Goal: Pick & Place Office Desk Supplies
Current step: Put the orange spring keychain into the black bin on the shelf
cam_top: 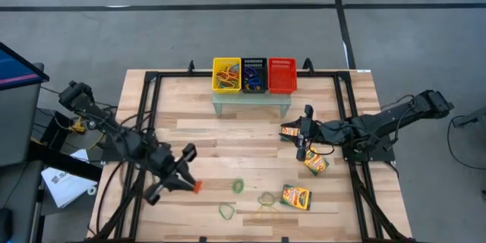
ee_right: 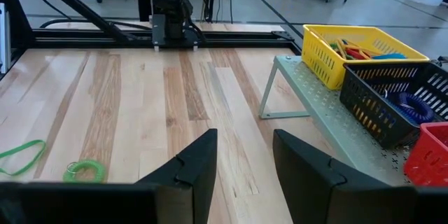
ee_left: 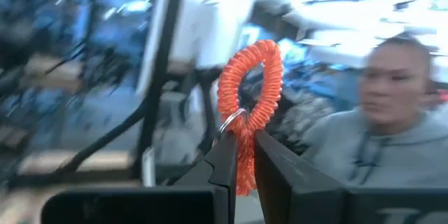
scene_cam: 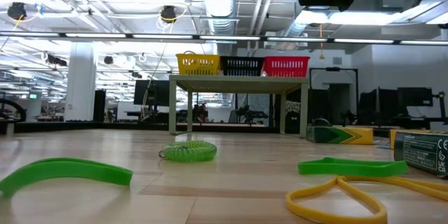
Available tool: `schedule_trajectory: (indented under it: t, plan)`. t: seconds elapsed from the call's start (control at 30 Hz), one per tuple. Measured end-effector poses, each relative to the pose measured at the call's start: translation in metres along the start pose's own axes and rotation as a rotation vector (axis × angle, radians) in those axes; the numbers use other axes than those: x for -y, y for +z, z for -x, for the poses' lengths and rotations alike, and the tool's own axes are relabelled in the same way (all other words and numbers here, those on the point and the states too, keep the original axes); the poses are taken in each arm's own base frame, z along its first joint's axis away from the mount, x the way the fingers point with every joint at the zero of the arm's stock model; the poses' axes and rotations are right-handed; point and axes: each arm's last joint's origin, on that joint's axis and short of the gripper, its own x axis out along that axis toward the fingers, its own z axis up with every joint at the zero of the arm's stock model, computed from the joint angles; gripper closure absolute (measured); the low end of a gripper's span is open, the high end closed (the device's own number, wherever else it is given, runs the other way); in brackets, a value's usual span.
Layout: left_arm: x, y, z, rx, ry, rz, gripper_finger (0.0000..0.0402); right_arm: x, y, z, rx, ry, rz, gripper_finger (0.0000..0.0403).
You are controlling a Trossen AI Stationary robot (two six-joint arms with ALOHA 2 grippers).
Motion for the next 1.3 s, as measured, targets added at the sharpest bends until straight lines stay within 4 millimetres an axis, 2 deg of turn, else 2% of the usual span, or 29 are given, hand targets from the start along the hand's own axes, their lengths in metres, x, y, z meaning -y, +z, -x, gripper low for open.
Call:
schedule_trajectory:
  t: [0.23,0.63,0.9,1.3]
  plan:
    - [0.002,0.004,0.0,0.036,-0.049,-0.069,0.0374,0.0,0.0,0.0,0.0,0.0,0.0,0.0267]
    - [-0.017,0.007,-0.002,0.036,0.029,-0.092,0.0374,0.0,-0.001,0.0,-0.009,-0.001,0.005,0.0267]
    - [-0.049,0.006,-0.001,-0.027,0.245,-0.219,0.0379,0.0,-0.002,0.0,-0.019,-0.002,0.012,0.0267]
    - [-0.122,0.005,0.006,-0.11,0.554,-0.276,0.0379,0.0,-0.002,0.0,-0.016,-0.002,0.01,0.0267]
